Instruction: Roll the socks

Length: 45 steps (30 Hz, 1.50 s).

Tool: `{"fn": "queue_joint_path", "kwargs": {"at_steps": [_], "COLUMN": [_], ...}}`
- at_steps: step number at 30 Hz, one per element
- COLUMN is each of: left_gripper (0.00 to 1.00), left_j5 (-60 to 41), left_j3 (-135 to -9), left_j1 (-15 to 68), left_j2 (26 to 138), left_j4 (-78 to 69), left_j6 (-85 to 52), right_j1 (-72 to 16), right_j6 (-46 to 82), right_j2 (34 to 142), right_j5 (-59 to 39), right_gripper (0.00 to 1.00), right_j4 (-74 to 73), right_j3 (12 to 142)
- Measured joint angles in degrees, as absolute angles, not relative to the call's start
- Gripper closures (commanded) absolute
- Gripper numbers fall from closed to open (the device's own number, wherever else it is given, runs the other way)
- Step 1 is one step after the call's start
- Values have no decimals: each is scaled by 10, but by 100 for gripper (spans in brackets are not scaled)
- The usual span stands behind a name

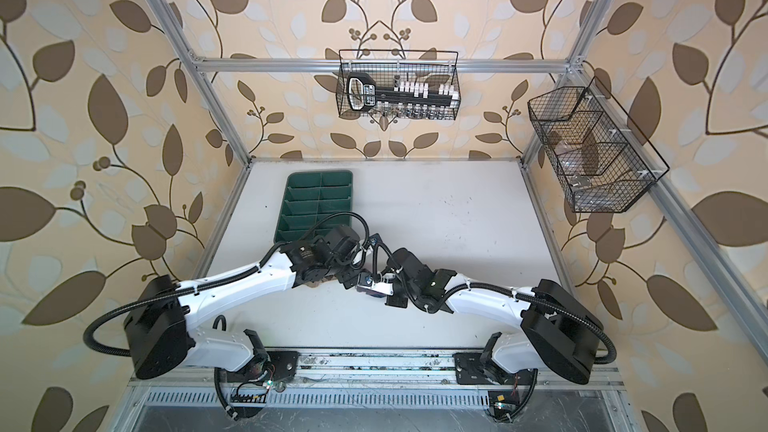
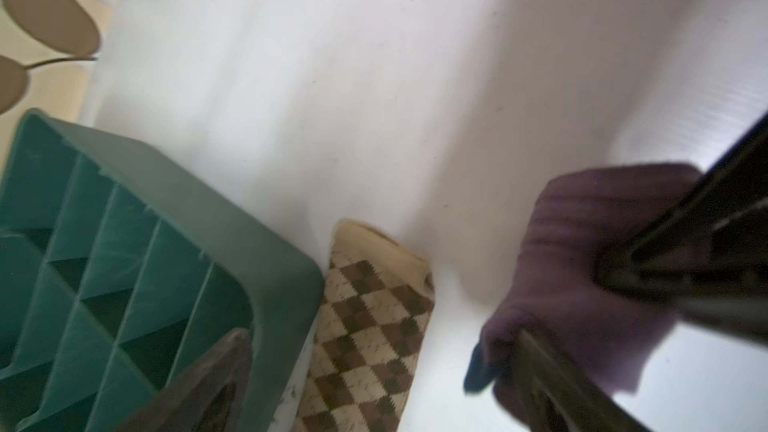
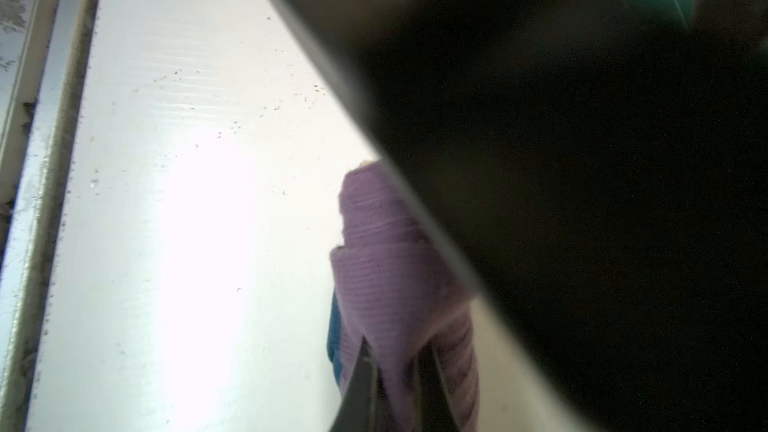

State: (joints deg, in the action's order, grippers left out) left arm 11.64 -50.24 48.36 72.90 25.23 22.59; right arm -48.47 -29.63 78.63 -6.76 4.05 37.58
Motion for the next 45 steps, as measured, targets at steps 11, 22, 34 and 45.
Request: {"fn": "queue_joint_path", "kwargs": {"at_steps": [11, 22, 34, 45], "left_gripper": [1, 2, 2, 35], "left_j5": [59, 95, 215, 197], "left_j3": [-484, -483, -441, -465], "left_j1": [503, 633, 697, 670], "left_j2": [475, 559, 802, 958], "left_j4": [246, 288, 77, -16], "left_j6": [207, 320, 361, 341], "right_j1": [-400, -343, -305, -305], "right_j6": [-272, -294, -314, -325], "right_j2": [813, 927, 1022, 1021], "right_j5": [-76, -209, -351, -362], "right_gripper": [100, 100, 100, 100], "right_j4": [192, 324, 408, 408], "right_j3": [403, 524, 600, 594]}}
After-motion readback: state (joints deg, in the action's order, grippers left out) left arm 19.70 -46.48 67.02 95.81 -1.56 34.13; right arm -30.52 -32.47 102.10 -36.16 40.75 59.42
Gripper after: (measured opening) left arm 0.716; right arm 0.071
